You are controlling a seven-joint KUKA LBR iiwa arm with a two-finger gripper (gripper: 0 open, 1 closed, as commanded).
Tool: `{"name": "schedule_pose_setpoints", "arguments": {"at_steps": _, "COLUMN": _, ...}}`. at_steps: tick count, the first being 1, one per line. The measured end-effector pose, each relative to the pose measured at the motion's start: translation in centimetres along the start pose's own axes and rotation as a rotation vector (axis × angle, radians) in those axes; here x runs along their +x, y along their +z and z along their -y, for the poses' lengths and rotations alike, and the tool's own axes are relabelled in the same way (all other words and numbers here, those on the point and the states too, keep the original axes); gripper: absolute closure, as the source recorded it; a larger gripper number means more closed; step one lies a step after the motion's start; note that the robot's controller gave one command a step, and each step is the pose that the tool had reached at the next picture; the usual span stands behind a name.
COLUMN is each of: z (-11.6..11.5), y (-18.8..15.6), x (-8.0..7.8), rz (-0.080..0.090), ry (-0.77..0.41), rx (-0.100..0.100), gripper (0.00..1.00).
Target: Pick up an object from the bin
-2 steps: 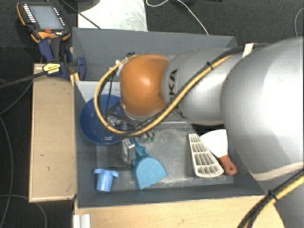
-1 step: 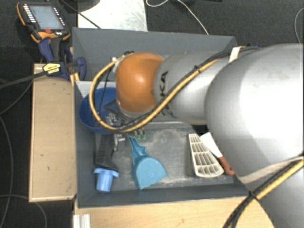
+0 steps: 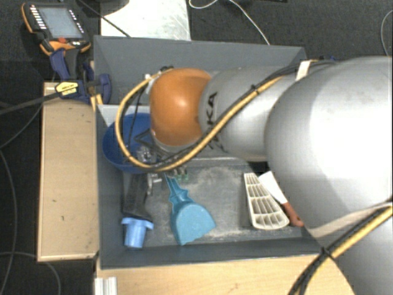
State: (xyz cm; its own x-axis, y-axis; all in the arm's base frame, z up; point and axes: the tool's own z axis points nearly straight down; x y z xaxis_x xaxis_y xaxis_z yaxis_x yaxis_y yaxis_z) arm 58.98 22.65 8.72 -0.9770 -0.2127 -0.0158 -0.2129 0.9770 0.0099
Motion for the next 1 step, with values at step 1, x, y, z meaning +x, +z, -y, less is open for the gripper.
{"name": "schedule_pose_setpoints", "arguments": {"at_steps": 1, "z": -0.03, "y": 0.01, "x": 0.65, "rz": 0.015, "ry": -0.009, "rx": -0.002, "gripper": 1.0}}
